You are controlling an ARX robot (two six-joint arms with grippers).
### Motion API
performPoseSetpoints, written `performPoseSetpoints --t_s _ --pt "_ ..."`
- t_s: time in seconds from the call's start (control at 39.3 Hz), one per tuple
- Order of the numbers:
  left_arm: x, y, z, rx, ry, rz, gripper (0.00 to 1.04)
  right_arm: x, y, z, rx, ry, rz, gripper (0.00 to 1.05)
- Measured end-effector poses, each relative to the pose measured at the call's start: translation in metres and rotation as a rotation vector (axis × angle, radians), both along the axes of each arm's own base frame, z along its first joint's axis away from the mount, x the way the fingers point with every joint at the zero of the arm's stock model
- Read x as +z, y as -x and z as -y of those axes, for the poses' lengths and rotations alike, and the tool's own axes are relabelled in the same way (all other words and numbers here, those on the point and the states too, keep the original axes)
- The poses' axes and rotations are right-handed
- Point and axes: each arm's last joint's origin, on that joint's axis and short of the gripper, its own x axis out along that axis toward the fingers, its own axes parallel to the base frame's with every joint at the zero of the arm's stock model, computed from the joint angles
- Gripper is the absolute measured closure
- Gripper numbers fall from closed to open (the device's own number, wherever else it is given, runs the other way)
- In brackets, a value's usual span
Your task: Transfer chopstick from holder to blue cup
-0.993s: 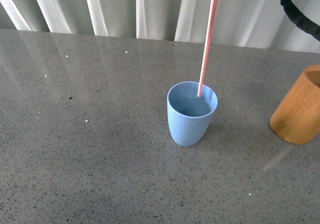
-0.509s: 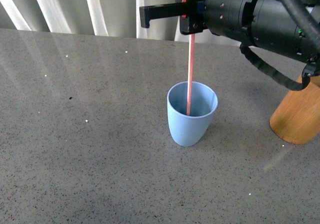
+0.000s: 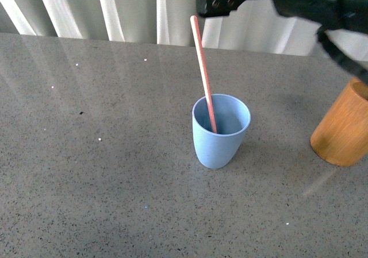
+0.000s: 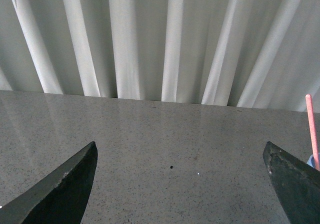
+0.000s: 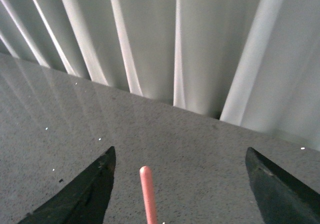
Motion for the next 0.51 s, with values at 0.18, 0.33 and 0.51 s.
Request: performPoseSetpoints --t_s 0.18,0.33,0.51 --pt "0.0 0.0 0.0 0.0 0.0 0.0 0.07 0.035 0.029 0.037 -0.177 0.023 0.077 0.1" --pt "0.0 0.0 0.0 0.0 0.0 0.0 0.07 0.049 0.068 0.083 -0.457 0.105 0.051 0.1" --pt "0.0 0.0 0.0 0.0 0.0 0.0 0.07 0.039 0.117 0.117 -0.642 0.185 -0.007 0.1"
